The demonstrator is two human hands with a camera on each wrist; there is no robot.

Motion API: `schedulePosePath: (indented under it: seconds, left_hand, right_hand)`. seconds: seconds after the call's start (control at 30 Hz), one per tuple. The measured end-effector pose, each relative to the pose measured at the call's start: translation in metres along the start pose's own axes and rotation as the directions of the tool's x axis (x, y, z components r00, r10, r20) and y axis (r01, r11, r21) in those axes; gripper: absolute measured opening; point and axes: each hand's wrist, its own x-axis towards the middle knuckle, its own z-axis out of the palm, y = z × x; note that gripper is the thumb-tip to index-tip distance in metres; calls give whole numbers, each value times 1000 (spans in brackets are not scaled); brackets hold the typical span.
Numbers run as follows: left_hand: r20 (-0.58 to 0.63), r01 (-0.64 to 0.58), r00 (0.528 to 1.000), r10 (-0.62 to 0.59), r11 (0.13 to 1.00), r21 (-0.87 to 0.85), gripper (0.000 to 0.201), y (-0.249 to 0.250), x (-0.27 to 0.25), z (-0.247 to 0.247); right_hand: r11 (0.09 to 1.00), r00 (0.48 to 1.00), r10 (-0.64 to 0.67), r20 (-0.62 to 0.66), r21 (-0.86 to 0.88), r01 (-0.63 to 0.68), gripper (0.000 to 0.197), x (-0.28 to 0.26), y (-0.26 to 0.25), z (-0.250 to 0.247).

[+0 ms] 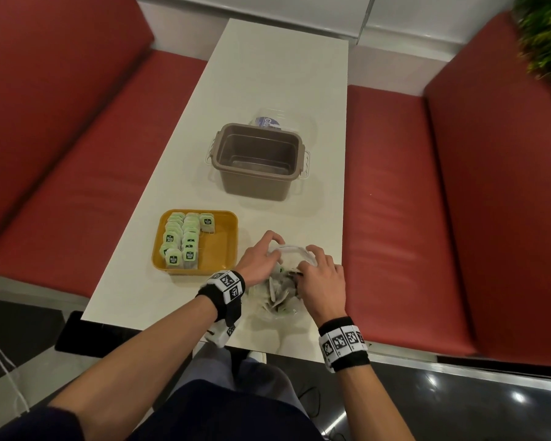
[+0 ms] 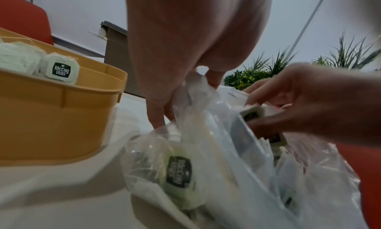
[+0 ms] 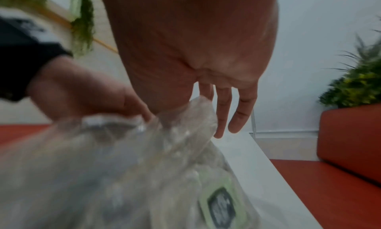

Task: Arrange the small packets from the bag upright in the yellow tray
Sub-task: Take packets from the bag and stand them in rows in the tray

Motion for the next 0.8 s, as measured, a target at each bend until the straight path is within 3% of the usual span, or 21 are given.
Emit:
schedulePosePath:
  seconds: [0.13,0.2,0.33,0.4,0.6,0.8]
  left_hand:
    - [35,-30,999,31,999,-21,38,-7,3,-2]
    - [68,-28,997,31,999,-42,35,-4,1,-3]
    - [90,-11,996,17,998,-68,32,-2,-1,-6]
    - [87,-24,996,30,997,-77,33,-2,-2,-7]
    - [-44,-101,995,95,982,-160,32,-12,-4,-17]
    - [-62,-146,989,132,885,-442,35,5,-35,-60]
  right_hand:
    - [966,999,42,1,256,-41,13,-6,7,-16]
    - [893,994,99,-42,445,-70,15,-8,9,-23]
    - [765,957,232,-175,640,-68,18,-8,2,-48]
    - [683,953,263,-151,727,-73,15,-7,-4,-60]
    - [675,962,274,12,710,-201,39,0,-16,-55]
    - [582,985,171,-11,808,-92,25,9,-51,-119]
